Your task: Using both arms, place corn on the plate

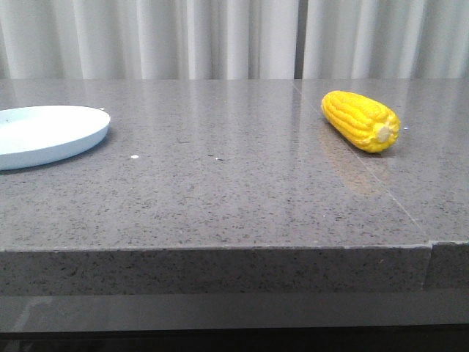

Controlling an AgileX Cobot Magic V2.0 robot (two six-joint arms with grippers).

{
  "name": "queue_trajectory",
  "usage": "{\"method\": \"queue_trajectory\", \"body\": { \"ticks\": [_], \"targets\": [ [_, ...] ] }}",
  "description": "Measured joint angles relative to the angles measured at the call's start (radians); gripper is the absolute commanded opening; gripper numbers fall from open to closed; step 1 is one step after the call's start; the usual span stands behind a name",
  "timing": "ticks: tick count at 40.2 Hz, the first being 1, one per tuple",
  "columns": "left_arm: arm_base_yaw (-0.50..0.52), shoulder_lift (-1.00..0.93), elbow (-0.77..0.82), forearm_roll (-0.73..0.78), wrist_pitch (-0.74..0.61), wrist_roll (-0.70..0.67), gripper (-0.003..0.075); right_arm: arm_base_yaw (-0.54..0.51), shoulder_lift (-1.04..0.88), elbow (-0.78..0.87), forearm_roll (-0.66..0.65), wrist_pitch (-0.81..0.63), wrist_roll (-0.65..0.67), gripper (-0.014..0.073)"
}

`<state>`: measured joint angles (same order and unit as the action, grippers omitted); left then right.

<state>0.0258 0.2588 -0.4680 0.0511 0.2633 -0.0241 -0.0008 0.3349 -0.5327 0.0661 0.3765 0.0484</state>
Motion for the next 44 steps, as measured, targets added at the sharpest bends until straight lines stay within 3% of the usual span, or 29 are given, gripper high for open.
{"method": "queue_trajectory", "body": {
  "ticks": [13, 35, 44],
  "targets": [
    [0.0, 0.096, -0.044, 0.0, -0.008, 0.0, 0.0638, 0.0, 0.0, 0.0, 0.0, 0.0, 0.0, 0.0549],
    [0.0, 0.926, -0.615, 0.0, 0.535, 0.0, 0.0638, 0.0, 0.0, 0.0, 0.0, 0.0, 0.0, 0.0549],
    [0.0, 1.171, -0.745, 0.0, 0.639, 0.0, 0.0638, 0.0, 0.0, 0.0, 0.0, 0.0, 0.0, 0.0549]
  ]
}}
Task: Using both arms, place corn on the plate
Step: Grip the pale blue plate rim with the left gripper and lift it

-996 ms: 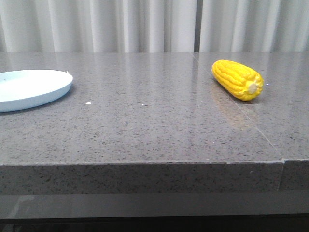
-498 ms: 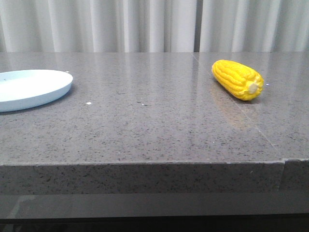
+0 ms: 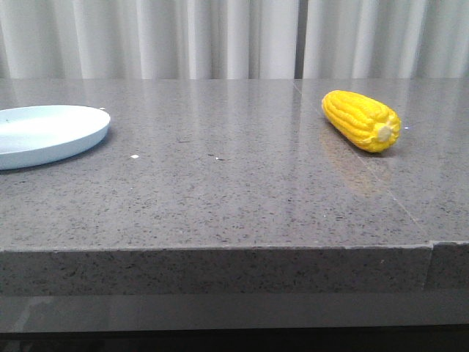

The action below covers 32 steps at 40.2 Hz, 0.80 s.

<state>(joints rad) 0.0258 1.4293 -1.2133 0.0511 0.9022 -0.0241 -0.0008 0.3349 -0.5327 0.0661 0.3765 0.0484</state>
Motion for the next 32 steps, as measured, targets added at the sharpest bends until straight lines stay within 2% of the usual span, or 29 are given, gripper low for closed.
{"method": "queue_trajectory", "body": {
  "ticks": [7, 12, 19, 28, 32],
  "targets": [
    [0.0, 0.14, -0.048, 0.0, 0.004, 0.0, 0.0634, 0.0, 0.0, 0.0, 0.0, 0.0, 0.0, 0.0549],
    [0.0, 0.214, -0.065, 0.0, 0.0, 0.0, 0.0559, 0.0, 0.0, 0.0, 0.0, 0.0, 0.0, 0.0549],
    [-0.013, 0.261, -0.068, 0.0, -0.002, 0.0, 0.0343, 0.0, 0.0, 0.0, 0.0, 0.0, 0.0, 0.0549],
    [-0.031, 0.264, -0.07, -0.004, -0.01, 0.0, 0.0132, 0.0, 0.0, 0.0, 0.0, 0.0, 0.0, 0.0549],
    [-0.031, 0.264, -0.07, -0.003, -0.014, 0.0, -0.0021, 0.0, 0.0, 0.0, 0.0, 0.0, 0.0, 0.0549]
  ]
}}
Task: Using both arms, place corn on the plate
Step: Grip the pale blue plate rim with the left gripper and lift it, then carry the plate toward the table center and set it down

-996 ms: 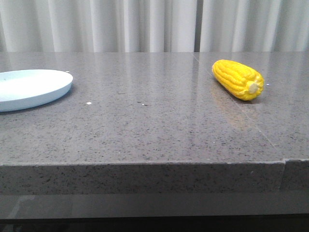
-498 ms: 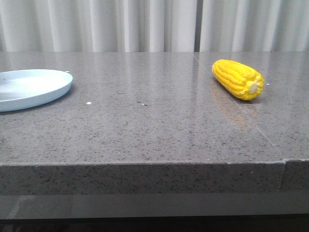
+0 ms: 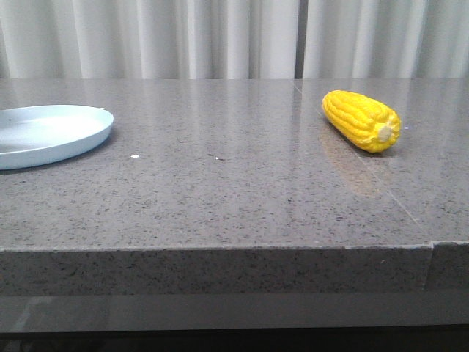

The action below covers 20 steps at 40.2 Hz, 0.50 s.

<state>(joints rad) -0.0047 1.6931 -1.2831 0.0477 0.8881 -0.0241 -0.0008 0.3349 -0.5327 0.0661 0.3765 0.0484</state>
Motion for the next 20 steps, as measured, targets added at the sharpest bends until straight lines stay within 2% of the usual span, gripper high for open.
{"method": "queue_trajectory", "body": {
  "ticks": [12, 20],
  "targets": [
    [0.0, -0.039, -0.042, -0.057, -0.031, 0.0, -0.002, 0.0, 0.0, 0.0, 0.0, 0.0, 0.0, 0.0549],
    [0.0, -0.095, -0.152, -0.264, -0.006, 0.054, -0.002, 0.0, 0.0, 0.0, 0.0, 0.0, 0.0, 0.0549]
  ]
}}
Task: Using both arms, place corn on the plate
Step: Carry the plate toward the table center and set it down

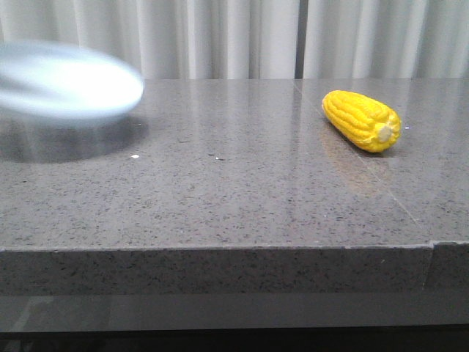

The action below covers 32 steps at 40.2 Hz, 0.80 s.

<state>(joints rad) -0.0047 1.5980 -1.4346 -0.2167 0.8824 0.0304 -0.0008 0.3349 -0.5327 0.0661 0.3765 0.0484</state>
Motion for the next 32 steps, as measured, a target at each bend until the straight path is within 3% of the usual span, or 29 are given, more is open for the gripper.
{"method": "queue_trajectory", "body": {
  "ticks": [6, 17, 25, 29, 32],
  "targets": [
    [-0.049, 0.002, -0.048, -0.121, 0.012, 0.035, -0.002, 0.0, 0.0, 0.0, 0.0, 0.0, 0.0, 0.0549],
    [-0.204, 0.117, -0.053, -0.185, -0.001, 0.038, -0.002, 0.0, 0.0, 0.0, 0.0, 0.0, 0.0, 0.0549],
    [-0.236, 0.201, -0.053, -0.21, -0.014, 0.038, -0.0008, 0.0, 0.0, 0.0, 0.0, 0.0, 0.0, 0.0549],
    [-0.236, 0.228, -0.053, -0.219, -0.017, 0.038, 0.0097, 0.0, 0.0, 0.0, 0.0, 0.0, 0.0, 0.0549],
    [-0.236, 0.246, -0.053, -0.222, -0.017, 0.038, 0.0241, 0.0, 0.0, 0.0, 0.0, 0.0, 0.0, 0.0549]
  ]
}}
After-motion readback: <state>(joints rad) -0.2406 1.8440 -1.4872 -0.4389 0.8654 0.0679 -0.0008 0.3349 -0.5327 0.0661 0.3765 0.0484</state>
